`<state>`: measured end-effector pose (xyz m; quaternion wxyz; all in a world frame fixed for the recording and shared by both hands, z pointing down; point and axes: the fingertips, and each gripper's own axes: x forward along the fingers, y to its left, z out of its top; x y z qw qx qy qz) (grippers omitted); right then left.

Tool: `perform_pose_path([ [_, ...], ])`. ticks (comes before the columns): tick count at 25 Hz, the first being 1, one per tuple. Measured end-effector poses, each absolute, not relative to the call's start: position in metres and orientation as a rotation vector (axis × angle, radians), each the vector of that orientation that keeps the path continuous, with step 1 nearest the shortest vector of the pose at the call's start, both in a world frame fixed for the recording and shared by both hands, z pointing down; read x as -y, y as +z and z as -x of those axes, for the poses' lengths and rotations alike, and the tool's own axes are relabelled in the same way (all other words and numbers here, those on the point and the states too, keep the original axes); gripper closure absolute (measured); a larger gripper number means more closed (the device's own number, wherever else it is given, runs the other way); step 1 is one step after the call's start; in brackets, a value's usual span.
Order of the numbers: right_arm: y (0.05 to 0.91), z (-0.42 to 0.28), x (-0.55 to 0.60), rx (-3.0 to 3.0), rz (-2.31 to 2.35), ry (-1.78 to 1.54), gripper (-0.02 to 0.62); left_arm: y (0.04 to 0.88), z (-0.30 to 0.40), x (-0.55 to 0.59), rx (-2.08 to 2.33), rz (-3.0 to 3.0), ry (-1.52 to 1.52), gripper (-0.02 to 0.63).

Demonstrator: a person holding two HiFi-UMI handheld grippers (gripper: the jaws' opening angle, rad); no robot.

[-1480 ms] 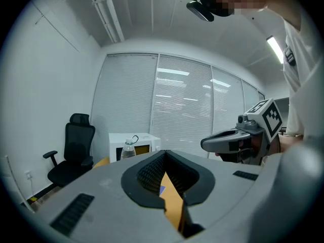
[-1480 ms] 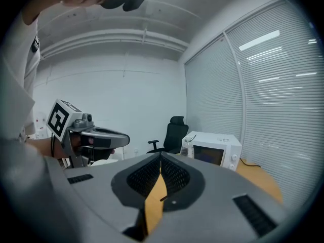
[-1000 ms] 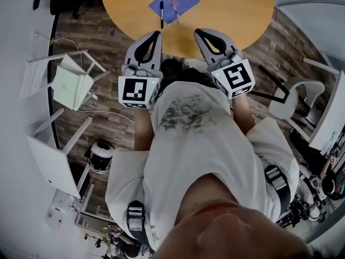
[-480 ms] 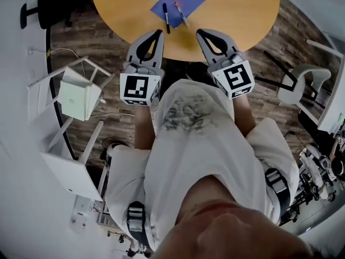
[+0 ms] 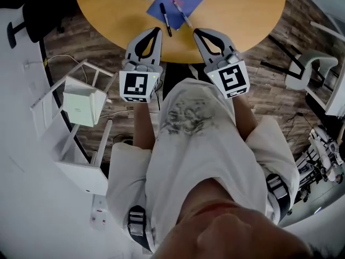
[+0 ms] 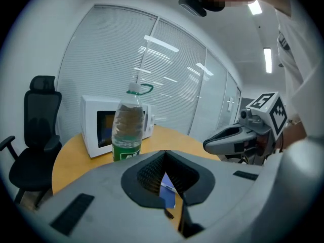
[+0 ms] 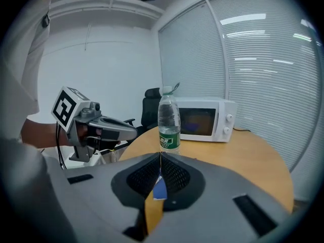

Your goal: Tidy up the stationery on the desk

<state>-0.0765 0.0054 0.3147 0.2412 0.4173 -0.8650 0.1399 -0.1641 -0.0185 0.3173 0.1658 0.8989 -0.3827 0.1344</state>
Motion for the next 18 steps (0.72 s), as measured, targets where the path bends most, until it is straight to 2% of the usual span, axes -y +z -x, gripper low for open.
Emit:
perform_pose_path([
  [18,0.417,0.088,0.005,2.254,-1.142,0.532,0.533,0.422,0.159,0.048,0.905,-2.558,0.629,0.597],
])
